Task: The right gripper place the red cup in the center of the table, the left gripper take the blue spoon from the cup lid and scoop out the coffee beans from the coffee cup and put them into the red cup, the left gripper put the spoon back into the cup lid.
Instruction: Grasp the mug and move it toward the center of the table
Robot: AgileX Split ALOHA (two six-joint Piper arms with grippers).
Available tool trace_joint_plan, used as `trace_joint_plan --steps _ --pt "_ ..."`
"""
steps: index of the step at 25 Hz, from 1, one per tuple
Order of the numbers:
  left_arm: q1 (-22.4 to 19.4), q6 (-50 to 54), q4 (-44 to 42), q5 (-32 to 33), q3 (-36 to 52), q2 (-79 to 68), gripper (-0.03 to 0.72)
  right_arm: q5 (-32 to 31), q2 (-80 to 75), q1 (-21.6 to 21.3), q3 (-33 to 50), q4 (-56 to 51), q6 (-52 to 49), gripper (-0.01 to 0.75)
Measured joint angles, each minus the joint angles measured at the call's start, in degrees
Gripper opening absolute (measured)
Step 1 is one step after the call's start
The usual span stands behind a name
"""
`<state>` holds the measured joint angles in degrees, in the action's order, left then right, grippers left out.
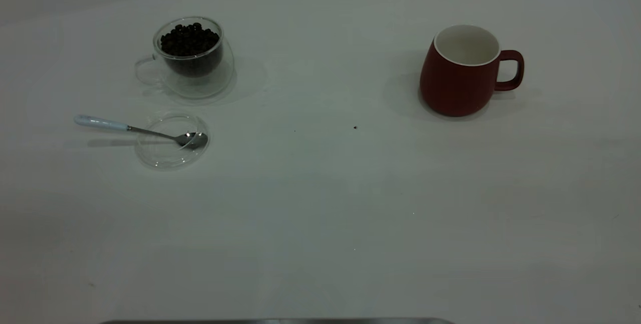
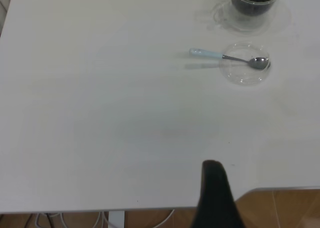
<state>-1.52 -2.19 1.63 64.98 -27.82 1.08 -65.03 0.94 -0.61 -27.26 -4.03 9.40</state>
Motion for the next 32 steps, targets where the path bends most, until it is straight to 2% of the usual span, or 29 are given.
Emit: trace_joint_plan --steps 14,18,23,25,28,32 --pt "0.0 0.0 0.0 0.0 0.0 0.0 0.582 0.1 0.0 0.0 0.0 0.5 0.3 0.588" --pt "0.0 0.0 0.0 0.0 0.0 0.0 0.582 3.0 -4.0 0.0 -1.0 3.1 1.3 0.588" --pt "0.0 0.0 0.0 0.0 0.0 0.0 0.582 10.4 -21.8 0.0 -2.6 8.1 2.0 0.588" --pt "0.0 0.0 0.0 0.0 0.0 0.0 0.582 15.3 -30.8 0.0 -4.2 9.9 2.9 0.588" --pt "0.0 0.0 0.0 0.0 0.0 0.0 0.582 21.8 -44.9 0.0 -7.8 11.8 4.7 0.588" --pt "0.0 0.0 0.0 0.0 0.0 0.0 0.582 27.0 -62.9 0.0 -13.9 13.4 10.2 0.588"
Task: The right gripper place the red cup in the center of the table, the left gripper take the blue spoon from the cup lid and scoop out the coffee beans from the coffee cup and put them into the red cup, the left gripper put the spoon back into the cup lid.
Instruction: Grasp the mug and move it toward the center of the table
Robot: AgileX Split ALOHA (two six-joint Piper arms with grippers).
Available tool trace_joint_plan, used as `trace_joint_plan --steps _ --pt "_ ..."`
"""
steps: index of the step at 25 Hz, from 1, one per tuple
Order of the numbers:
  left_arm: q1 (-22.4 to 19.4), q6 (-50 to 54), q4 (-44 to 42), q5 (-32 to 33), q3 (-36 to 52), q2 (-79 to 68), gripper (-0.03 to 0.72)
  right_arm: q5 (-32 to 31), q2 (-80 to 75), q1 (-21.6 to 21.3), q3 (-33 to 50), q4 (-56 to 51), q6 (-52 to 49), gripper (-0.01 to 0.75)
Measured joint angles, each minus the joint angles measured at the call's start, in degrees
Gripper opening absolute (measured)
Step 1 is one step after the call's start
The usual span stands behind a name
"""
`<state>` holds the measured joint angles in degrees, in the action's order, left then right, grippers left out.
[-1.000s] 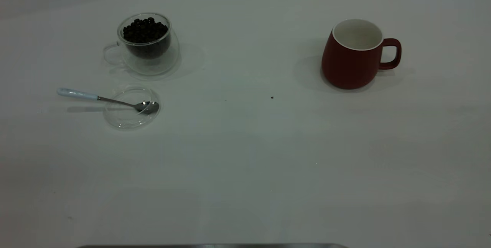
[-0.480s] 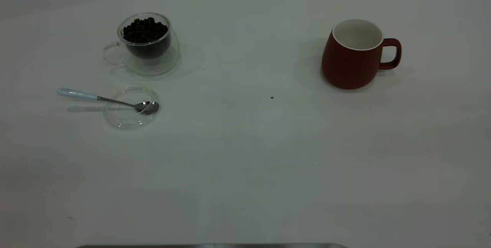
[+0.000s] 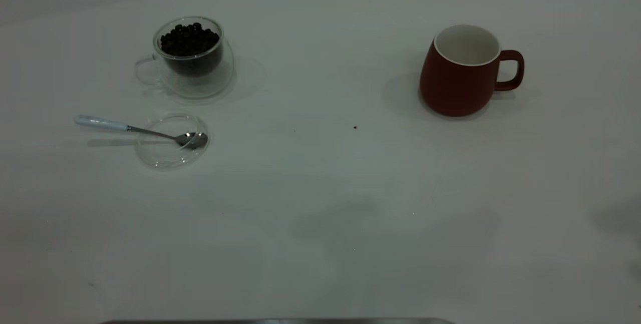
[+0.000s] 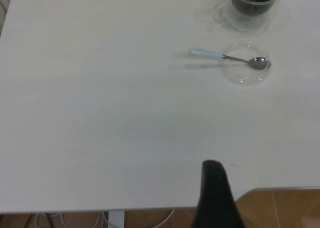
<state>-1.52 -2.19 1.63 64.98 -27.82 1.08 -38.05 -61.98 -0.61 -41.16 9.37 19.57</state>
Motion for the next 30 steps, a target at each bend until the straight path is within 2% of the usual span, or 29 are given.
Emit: trace_joint_plan --steps 9,14,20,30 --pt "0.0 0.0 0.0 0.0 0.0 0.0 0.582 11.3 -31.5 0.0 -11.2 -5.1 20.3 0.588" --pt "0.0 0.0 0.0 0.0 0.0 0.0 0.582 13.0 -42.6 0.9 -16.9 -9.9 33.4 0.588" --pt "0.0 0.0 0.0 0.0 0.0 0.0 0.582 13.7 -54.1 2.5 -25.4 -10.8 39.9 0.588" --pt "0.0 0.0 0.0 0.0 0.0 0.0 0.582 17.0 -65.5 6.3 -34.5 -11.0 45.9 0.588"
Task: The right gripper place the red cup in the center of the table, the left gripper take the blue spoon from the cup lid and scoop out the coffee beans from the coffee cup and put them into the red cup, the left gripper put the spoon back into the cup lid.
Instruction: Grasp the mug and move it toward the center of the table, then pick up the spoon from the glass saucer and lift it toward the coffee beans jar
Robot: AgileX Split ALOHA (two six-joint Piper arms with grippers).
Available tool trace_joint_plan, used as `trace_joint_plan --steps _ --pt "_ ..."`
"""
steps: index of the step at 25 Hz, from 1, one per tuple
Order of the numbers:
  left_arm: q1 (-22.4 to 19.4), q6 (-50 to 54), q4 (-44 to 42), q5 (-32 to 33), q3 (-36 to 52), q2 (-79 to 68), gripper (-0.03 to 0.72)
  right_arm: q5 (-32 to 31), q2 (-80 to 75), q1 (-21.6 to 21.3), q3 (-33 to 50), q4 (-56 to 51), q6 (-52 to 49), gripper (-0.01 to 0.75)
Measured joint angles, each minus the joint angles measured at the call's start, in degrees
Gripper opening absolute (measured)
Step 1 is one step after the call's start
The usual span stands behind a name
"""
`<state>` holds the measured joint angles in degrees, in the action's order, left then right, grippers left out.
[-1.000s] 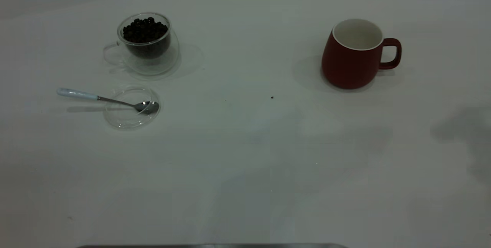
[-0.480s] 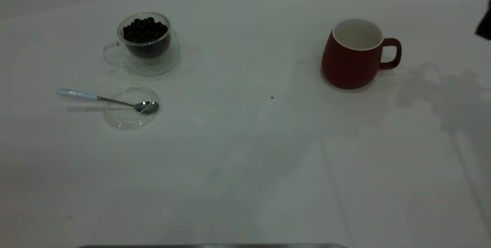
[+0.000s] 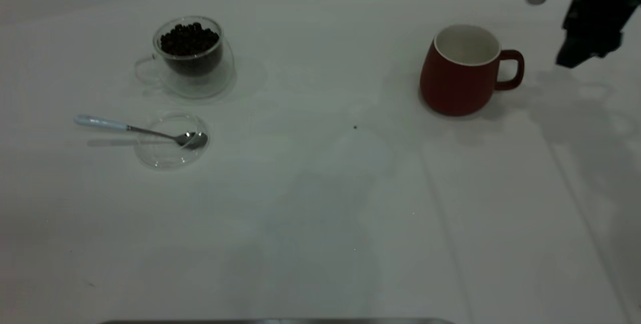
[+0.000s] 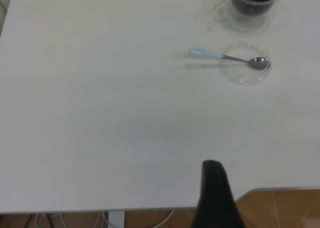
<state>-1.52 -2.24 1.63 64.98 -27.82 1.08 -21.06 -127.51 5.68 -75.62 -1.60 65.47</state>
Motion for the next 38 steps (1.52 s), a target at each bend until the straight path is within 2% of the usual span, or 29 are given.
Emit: trace_joint_plan --steps 10,20,29,33,38 --pt "0.0 0.0 0.0 0.0 0.0 0.0 0.582 0.4 -4.3 7.2 -3.8 -1.7 0.3 0.588" --pt "0.0 0.0 0.0 0.0 0.0 0.0 0.582 0.7 -4.3 14.5 -4.1 -10.0 0.2 0.588" --pt "0.0 0.0 0.0 0.0 0.0 0.0 0.582 0.4 -4.4 22.0 -8.0 -16.4 0.2 0.588" --pt "0.0 0.0 0.0 0.0 0.0 0.0 0.582 -5.4 -1.5 22.2 -8.6 -19.3 -1.3 0.588" --pt "0.0 0.0 0.0 0.0 0.0 0.0 0.582 -20.6 10.1 20.6 -8.9 -16.7 -13.1 0.588"
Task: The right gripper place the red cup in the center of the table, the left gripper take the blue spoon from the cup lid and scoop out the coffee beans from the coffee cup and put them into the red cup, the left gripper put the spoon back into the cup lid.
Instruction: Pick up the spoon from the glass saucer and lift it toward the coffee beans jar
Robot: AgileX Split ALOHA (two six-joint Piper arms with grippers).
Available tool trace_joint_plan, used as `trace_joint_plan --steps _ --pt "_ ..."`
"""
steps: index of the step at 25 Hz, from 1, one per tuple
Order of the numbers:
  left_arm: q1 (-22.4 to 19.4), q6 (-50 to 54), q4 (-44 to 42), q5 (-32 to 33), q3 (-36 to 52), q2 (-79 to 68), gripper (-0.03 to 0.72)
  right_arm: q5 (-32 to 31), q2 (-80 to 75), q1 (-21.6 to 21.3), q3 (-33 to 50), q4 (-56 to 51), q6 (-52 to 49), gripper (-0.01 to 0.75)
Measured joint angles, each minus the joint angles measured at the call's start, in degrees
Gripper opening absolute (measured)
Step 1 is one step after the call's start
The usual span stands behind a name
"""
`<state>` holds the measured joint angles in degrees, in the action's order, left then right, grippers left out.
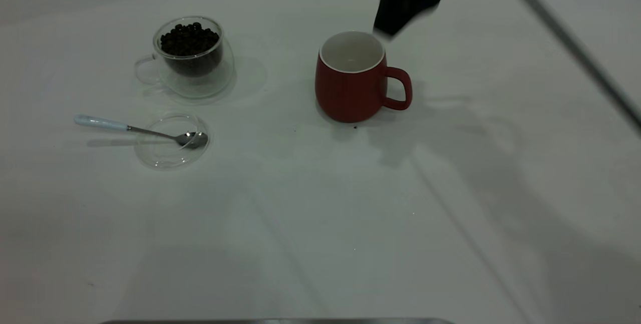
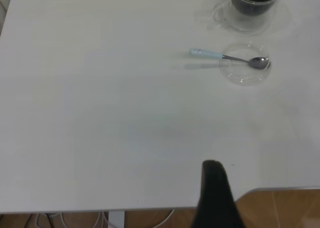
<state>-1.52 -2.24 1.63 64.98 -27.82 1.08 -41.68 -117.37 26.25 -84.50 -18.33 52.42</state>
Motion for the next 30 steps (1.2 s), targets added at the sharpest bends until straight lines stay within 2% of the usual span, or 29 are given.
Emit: trace_joint_plan --steps 5,7,12,15,25,27,30 --pt "0.0 0.0 0.0 0.0 0.0 0.0 0.582 -23.4 12.5 -0.6 0.0 9.2 -17.0 0.588" --pt "0.0 0.0 0.0 0.0 0.0 0.0 0.582 -26.8 17.3 -0.6 0.1 12.5 -22.4 0.588" --pt "0.0 0.0 0.0 0.0 0.0 0.0 0.582 -28.4 30.2 -0.7 0.6 15.8 -23.9 0.588" --pt "0.0 0.0 0.0 0.0 0.0 0.0 0.582 -28.5 38.1 -0.7 4.0 16.1 -25.2 0.588" --pt "0.0 0.0 0.0 0.0 0.0 0.0 0.582 -29.0 68.1 -0.8 33.5 17.8 -44.6 0.588" --pt "0.0 0.0 0.0 0.0 0.0 0.0 0.582 -28.9 74.2 -1.9 39.1 17.4 -45.4 0.588" --pt "0.0 0.0 0.0 0.0 0.0 0.0 0.582 -26.1 84.6 -6.6 46.9 16.0 -44.4 0.588"
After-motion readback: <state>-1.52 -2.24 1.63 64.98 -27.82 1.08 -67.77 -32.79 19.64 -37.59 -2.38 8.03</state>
